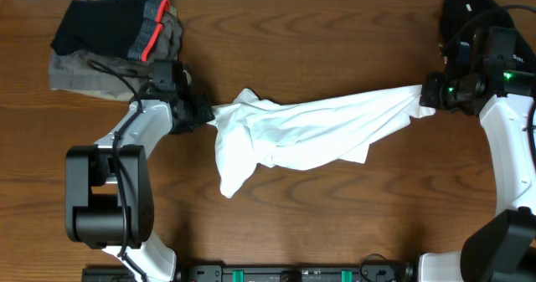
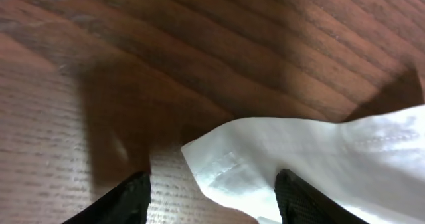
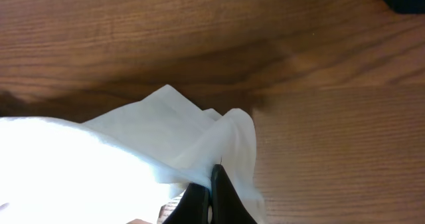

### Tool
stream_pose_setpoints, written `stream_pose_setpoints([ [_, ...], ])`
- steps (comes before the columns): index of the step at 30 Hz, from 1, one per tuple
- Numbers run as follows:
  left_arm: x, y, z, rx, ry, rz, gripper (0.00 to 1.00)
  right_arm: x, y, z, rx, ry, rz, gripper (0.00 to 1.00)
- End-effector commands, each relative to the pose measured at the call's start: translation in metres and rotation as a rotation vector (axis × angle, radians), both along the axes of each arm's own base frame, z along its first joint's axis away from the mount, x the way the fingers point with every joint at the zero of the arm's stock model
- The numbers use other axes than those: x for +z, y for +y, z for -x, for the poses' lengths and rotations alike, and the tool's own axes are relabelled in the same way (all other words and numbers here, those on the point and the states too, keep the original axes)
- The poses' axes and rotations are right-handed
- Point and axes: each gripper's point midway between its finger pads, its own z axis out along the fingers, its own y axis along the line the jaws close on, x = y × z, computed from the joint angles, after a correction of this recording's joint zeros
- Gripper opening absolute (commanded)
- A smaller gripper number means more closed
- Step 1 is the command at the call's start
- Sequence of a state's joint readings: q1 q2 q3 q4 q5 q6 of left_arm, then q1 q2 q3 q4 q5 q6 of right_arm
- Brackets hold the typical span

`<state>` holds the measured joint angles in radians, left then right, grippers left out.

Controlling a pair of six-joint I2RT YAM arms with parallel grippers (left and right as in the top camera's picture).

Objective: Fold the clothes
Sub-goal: 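Stretch the T-shirt between both grippers, pulling apart left and right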

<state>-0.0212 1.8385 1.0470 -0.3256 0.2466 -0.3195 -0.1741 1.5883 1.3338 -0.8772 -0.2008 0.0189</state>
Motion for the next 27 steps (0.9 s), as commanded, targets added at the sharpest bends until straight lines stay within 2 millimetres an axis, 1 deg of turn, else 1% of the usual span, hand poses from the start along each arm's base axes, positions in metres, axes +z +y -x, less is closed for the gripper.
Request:
stream_pose_setpoints([
  [1, -0.013, 0.000, 0.002, 0.019, 0.022, 0.013, 0.61, 0.000, -0.002, -0.001, -0.015, -0.001, 0.005, 0.01],
  [6, -0.020, 0.000, -0.001, 0.029, 0.023, 0.017, 0.61, 0.000, -0.002, -0.001, -0.014, 0.000, 0.005, 0.01],
  [9, -0.022, 0.000, -0.003, 0.045, 0.023, 0.024, 0.48, 0.000, -0.002, -0.001, -0.015, 0.000, 0.004, 0.01],
  [10, -0.023, 0.000, -0.003, 0.045, 0.025, 0.024, 0.43, 0.000, -0.002, -0.001, -0.014, -0.001, 0.005, 0.01],
  [11, -0.023, -0.001, -0.003, 0.052, 0.025, 0.027, 0.35, 0.000, -0.002, -0.001, -0.014, -0.001, 0.005, 0.01],
  [13, -0.023, -0.001, -0.004, 0.060, 0.024, 0.030, 0.25, 0.000, -0.002, -0.001, -0.014, -0.001, 0.005, 0.01],
  [16, -0.023, -0.003, -0.006, 0.066, 0.017, 0.035, 0.19, 0.000, -0.002, -0.001, -0.014, -0.001, 0.005, 0.01],
  [17, -0.023, -0.004, -0.006, 0.062, 0.016, 0.034, 0.19, 0.000, -0.002, -0.001, -0.014, -0.001, 0.005, 0.01],
  [20, -0.025, -0.010, -0.007, 0.049, 0.014, 0.032, 0.07, 0.000, -0.002, -0.001, -0.015, -0.001, 0.005, 0.01],
  [21, -0.027, -0.011, -0.007, 0.046, 0.015, 0.032, 0.05, 0.000, -0.002, -0.001, -0.014, -0.001, 0.005, 0.01],
  [24, -0.029, -0.013, -0.009, 0.049, 0.011, 0.035, 0.06, 0.000, -0.002, -0.001, -0.014, -0.001, 0.005, 0.01],
  [27, -0.019, -0.012, -0.016, 0.048, -0.022, 0.035, 0.06, 0.001, -0.003, -0.002, -0.014, -0.005, 0.006, 0.01],
])
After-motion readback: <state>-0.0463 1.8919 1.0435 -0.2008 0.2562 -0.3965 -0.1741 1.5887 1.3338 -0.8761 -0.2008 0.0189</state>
